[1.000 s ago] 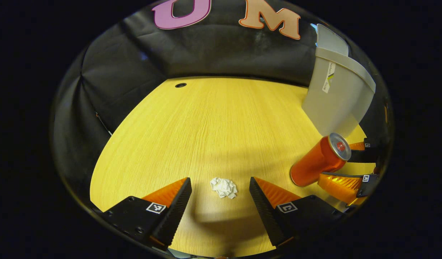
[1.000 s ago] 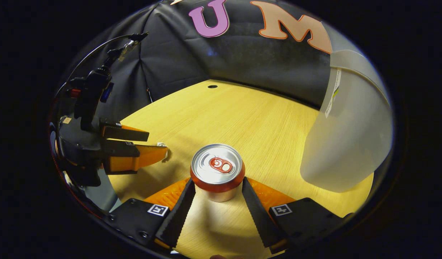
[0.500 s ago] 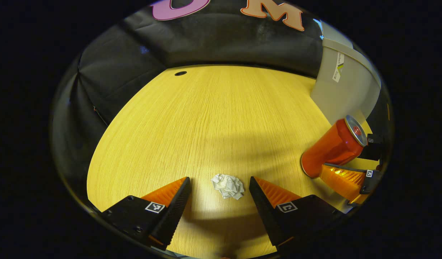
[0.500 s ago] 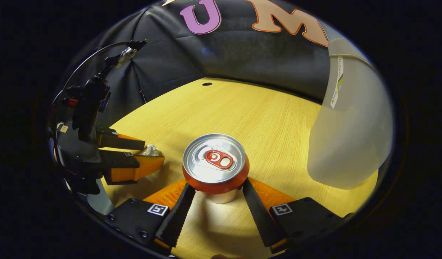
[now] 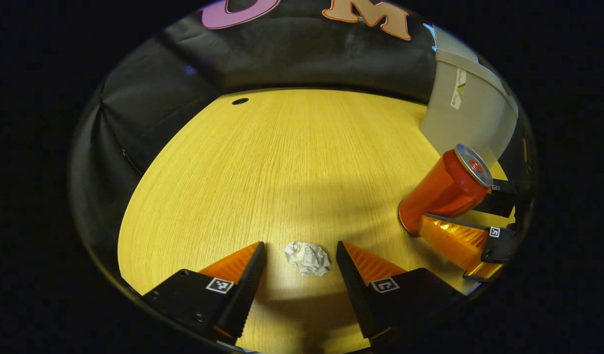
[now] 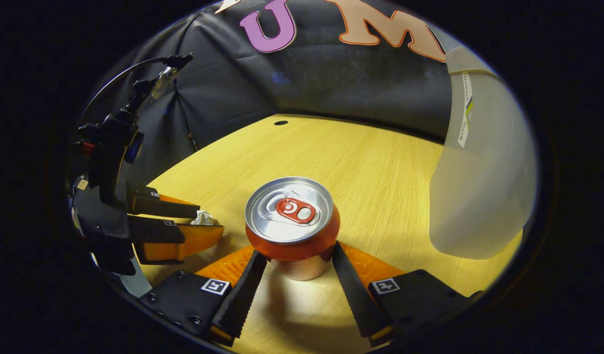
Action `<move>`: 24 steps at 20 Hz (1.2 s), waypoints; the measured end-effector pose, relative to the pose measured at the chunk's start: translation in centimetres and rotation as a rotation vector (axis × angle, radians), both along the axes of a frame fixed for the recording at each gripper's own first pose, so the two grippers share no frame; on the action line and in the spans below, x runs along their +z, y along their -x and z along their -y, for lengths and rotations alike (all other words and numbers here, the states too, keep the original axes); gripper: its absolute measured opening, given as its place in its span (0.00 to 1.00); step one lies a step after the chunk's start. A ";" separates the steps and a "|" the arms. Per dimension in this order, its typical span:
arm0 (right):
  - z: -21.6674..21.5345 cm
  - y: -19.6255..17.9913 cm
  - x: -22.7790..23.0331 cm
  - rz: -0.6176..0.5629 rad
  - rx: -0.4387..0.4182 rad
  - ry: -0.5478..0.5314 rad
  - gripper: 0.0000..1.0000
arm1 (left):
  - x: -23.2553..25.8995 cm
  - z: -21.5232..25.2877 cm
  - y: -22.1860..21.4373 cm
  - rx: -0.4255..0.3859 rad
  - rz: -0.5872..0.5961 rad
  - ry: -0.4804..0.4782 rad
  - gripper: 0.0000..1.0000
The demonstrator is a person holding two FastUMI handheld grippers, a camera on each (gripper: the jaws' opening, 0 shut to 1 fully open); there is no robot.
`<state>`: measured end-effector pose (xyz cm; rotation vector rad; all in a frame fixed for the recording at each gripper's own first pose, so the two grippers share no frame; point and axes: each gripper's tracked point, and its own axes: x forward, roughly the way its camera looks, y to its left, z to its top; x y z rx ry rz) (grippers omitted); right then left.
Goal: Press the lid of the desktop garbage bin to open it, pick up the crumpled paper on the desktop and throw it into the bin, then pick up the pop can on the desktop and drop it into the bin, and finally close the garbage bin lid.
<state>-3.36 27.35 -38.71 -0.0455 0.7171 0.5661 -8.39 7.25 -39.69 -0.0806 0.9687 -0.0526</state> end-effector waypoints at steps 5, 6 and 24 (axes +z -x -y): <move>0.4 -0.2 0.2 0.022 -0.003 0.014 0.88 | 0.0 0.5 -0.3 -0.003 0.006 0.001 0.52; 0.5 -0.1 0.1 0.022 -0.004 0.012 0.87 | 0.0 0.3 0.1 -0.001 0.006 0.002 0.47; 4.7 0.1 2.7 0.051 -0.063 0.020 0.86 | 1.5 0.4 -0.5 0.027 0.043 0.054 0.13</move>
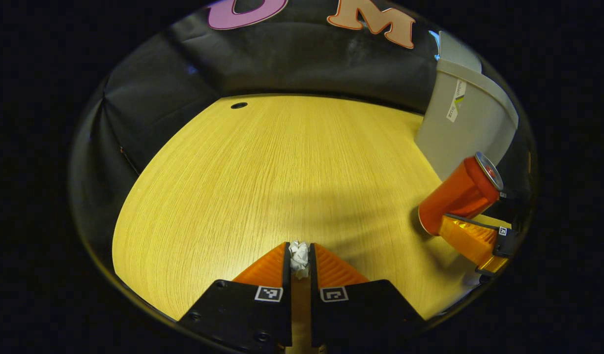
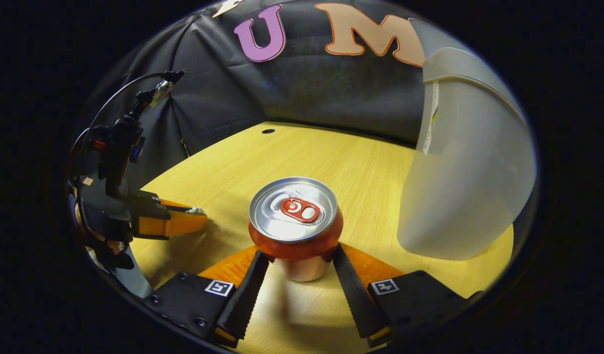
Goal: Press the lid of the desktop garbage bin to open it, pick up the crumpled paper on the desktop and throw it into the bin, then pick up the pop can on the desktop and drop it into the bin, and finally close the garbage bin lid.
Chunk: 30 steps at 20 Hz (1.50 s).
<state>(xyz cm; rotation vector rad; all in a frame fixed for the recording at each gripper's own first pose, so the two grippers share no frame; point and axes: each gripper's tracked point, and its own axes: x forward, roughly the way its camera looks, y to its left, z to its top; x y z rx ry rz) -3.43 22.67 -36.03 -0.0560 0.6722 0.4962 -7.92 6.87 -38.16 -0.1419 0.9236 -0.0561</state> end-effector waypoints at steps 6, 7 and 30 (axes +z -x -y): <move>2.9 0.4 1.8 0.018 -0.038 0.006 0.86 | 2.2 0.2 -0.7 -0.001 0.042 -0.020 0.13; 3.5 0.5 2.0 0.019 -0.044 0.009 0.86 | 2.6 0.2 -0.9 -0.003 0.053 -0.028 0.13; 17.1 3.9 4.4 0.033 -0.193 0.018 0.84 | 12.9 9.5 -5.0 -0.076 0.264 -0.006 0.13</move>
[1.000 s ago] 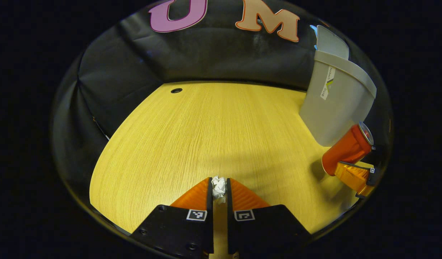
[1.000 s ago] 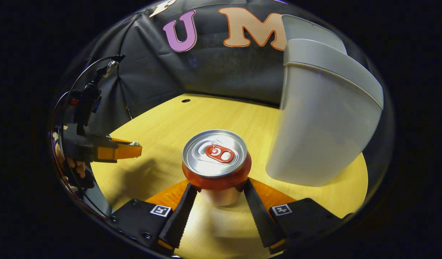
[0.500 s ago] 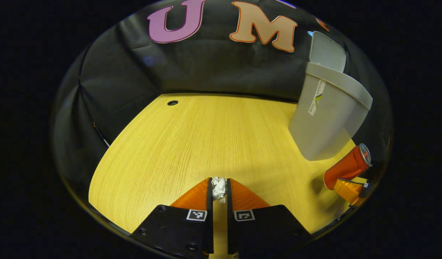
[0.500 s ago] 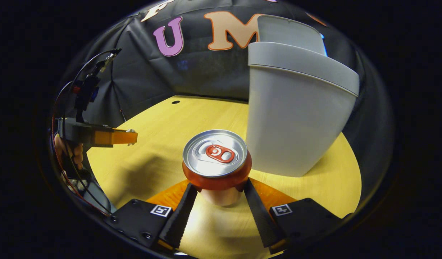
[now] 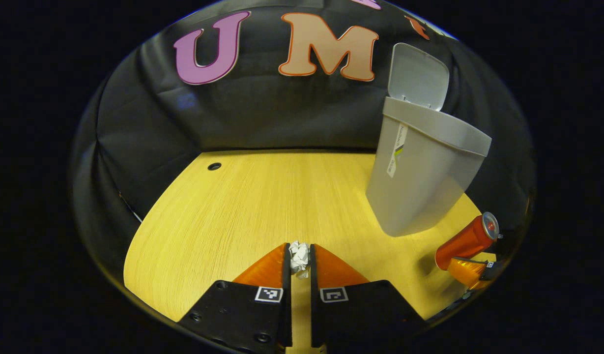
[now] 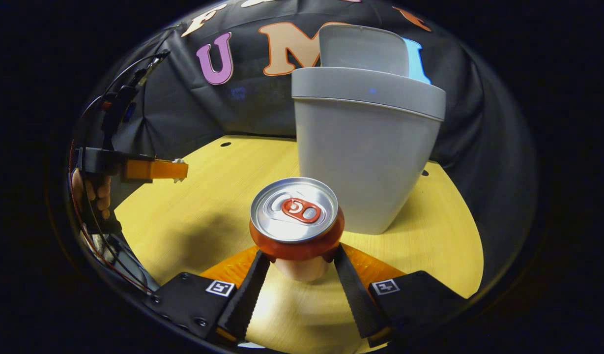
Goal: Press the lid of the desktop garbage bin to open it, pick up the crumpled paper on the desktop and throw it into the bin, then pick up the pop can on the desktop and drop it into the bin, and finally close the garbage bin lid.
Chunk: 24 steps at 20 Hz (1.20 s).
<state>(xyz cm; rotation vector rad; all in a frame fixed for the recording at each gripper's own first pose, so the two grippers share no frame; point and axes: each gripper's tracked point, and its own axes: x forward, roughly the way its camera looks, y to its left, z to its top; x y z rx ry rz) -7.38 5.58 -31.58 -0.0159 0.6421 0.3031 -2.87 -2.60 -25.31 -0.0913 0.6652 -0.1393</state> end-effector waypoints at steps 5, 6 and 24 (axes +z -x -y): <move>2.5 0.4 -0.1 -0.004 -0.029 -0.007 0.84 | 4.4 3.0 -1.8 -0.051 0.092 0.001 0.13; 2.8 0.1 -0.2 -0.005 -0.034 -0.009 0.84 | 5.3 3.7 -2.2 -0.064 0.113 0.005 0.13; 9.9 1.4 -0.6 -0.016 -0.153 -0.011 0.84 | 16.2 14.0 -8.0 -0.222 0.330 0.075 0.12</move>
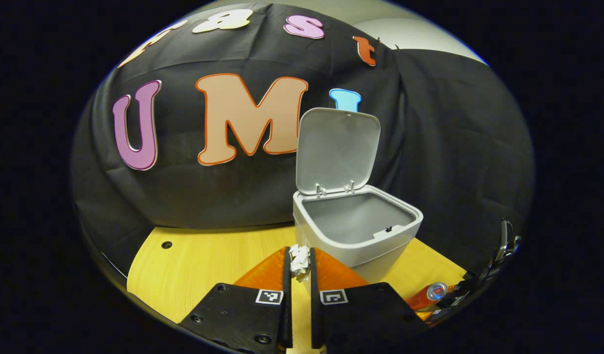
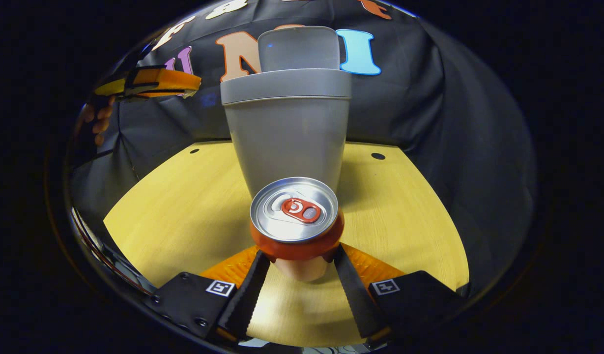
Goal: Press the lid of the desktop garbage bin to open it, pick up the crumpled paper on the desktop and throw it into the bin, then pick up the pop can on the desktop and drop it into the bin, and finally close the garbage bin lid.
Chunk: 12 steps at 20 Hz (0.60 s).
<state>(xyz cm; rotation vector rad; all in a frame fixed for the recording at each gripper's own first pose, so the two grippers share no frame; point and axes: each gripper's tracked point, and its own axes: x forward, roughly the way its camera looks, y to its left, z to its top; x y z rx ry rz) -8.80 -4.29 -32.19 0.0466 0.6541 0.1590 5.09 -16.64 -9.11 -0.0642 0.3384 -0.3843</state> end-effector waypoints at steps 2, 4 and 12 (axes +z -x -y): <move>0.5 0.3 0.0 -0.001 -0.011 0.002 0.84 | 0.7 0.8 -0.5 -0.014 0.013 0.007 0.12; 1.0 0.5 0.0 -0.002 -0.021 0.005 0.84 | 1.3 1.7 -0.9 -0.027 0.026 0.012 0.13; 2.2 0.7 0.0 -0.006 -0.058 0.004 0.84 | 1.9 4.8 -2.1 -0.083 0.049 0.038 0.12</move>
